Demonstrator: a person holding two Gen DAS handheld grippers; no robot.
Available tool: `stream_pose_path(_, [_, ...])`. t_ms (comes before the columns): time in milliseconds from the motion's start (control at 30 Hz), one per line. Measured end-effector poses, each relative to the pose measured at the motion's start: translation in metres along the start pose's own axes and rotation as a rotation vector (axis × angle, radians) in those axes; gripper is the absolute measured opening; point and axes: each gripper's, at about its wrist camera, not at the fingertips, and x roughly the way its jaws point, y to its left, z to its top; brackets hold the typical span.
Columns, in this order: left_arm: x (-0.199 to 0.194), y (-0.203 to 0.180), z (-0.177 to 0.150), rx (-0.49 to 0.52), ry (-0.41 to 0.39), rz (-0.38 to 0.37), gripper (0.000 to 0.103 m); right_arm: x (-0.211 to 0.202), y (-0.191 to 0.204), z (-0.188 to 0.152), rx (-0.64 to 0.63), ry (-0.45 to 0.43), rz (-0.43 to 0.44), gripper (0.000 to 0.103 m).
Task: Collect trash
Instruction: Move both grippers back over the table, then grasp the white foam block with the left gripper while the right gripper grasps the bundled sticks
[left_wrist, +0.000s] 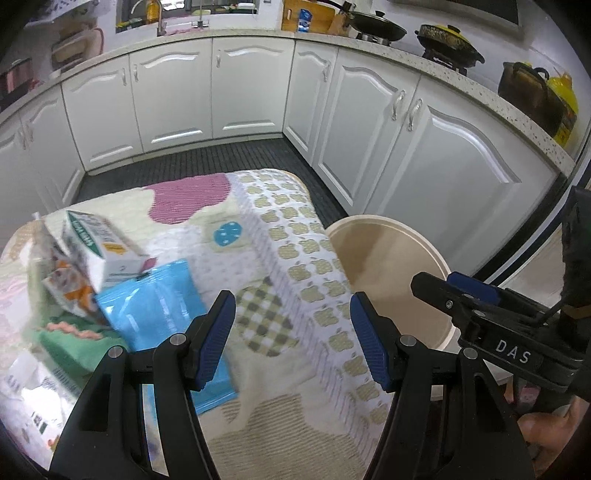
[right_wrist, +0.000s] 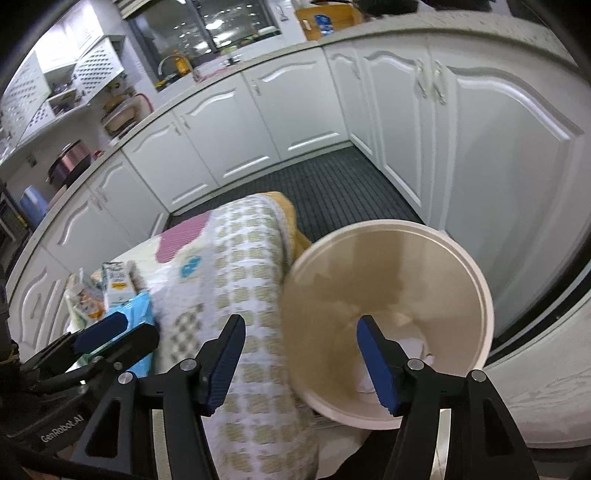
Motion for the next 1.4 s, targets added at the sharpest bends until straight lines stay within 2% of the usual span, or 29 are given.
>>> stream_pose_path(367, [-0.039,0.049,-0.017,-0.037,-0.009,0.033,0.064,-0.005,0.047,-0.004,-0.063,0.003,0.054,0.068])
stream_pose_path(567, [-0.063,0.102,-0.028,-0.109,-0.012,0.061,0.064,0.003,0.076,-0.010,-0.100,0.032,0.103,0.069])
stream_pose_path(767, [-0.086,0.157,-0.042,-0.152,-0.030,0.137,0.064,0.011,0.106,-0.012,-0.133,0.049,0.150,0.069])
stream_pose_path(1033, [-0.100,0.231,-0.056,-0.279,-0.026,0.172,0.064,0.027,0.157,-0.006,-0.174,0.072,0.272,0.069])
stream_pose_path(1200, [-0.103,0.255,-0.059,-0.311,-0.032,0.185,0.064,0.049,0.200,0.006,-0.219,0.099,0.349,0.068])
stream_pose_path(1400, [-0.094,0.270,-0.057,-0.305,-0.014,0.173,0.064,0.081,0.249,0.022,-0.284,0.143,0.396,0.056])
